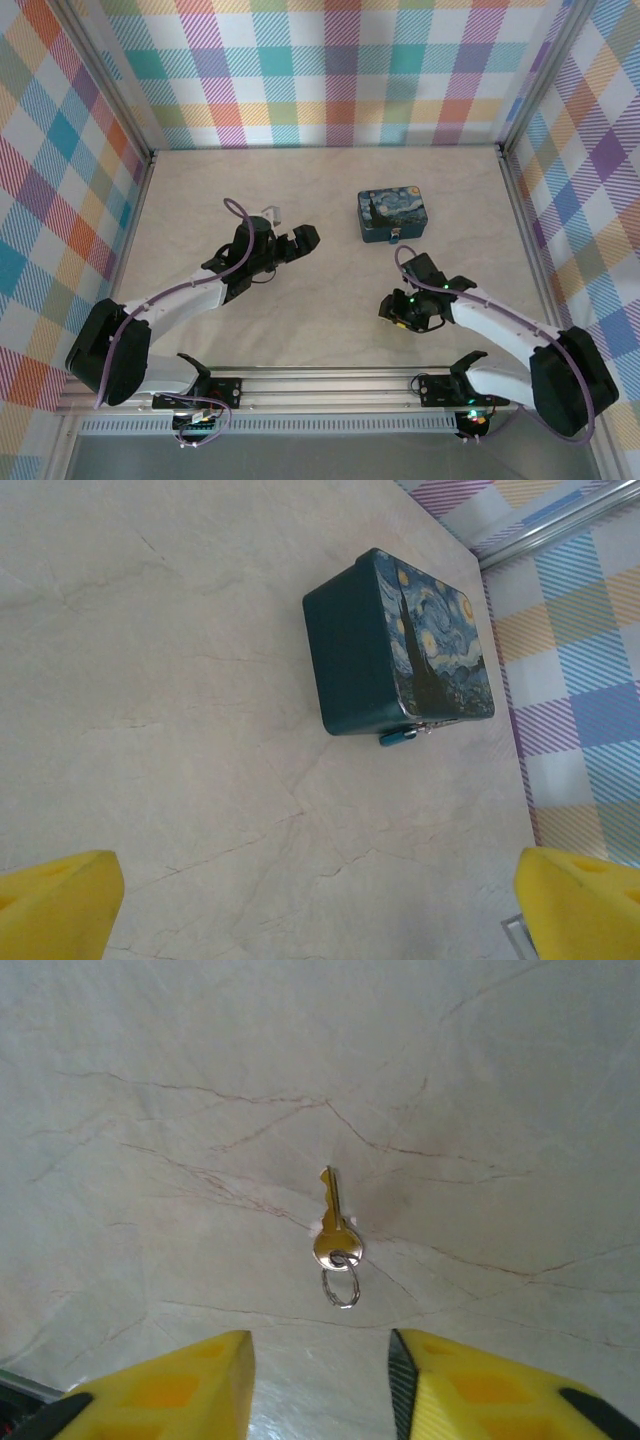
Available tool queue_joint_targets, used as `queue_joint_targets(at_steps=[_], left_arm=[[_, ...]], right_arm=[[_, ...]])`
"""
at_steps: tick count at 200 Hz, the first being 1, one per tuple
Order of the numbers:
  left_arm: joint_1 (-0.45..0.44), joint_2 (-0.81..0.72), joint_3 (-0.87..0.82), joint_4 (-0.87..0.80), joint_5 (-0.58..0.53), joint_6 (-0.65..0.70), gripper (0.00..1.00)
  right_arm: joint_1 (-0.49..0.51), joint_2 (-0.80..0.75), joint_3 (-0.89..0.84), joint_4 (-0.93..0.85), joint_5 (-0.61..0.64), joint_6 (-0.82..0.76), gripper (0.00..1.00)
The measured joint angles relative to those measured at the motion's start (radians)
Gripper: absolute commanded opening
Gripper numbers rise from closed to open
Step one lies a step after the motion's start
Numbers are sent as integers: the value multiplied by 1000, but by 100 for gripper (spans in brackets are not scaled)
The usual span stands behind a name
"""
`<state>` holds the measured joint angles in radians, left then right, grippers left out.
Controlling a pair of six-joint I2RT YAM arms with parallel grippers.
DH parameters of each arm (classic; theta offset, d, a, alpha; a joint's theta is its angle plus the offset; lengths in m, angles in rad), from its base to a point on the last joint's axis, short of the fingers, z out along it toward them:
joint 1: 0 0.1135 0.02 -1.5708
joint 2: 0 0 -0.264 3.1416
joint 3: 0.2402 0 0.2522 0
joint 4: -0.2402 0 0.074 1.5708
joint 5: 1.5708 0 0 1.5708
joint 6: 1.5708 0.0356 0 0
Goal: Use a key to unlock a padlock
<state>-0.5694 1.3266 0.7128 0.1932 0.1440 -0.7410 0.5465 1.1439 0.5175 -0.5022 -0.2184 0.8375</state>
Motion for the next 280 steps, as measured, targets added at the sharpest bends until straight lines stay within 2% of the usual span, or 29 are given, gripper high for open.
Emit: queue_joint_targets(at_steps=[77,159,230,280], left_arm=[[0,-34,-6,-7,-14,1,100],[0,-34,-6,-8,-15,1,100],[0,-39,-6,-9,-25,5,100],[0,-47,-6,-9,-25,7,100]], right_arm=[[36,123,7,33,8,16,25],[37,154,26,45,21,16,20],[44,184,52,80,23,15,4],[44,175,50,105,35,11,0]])
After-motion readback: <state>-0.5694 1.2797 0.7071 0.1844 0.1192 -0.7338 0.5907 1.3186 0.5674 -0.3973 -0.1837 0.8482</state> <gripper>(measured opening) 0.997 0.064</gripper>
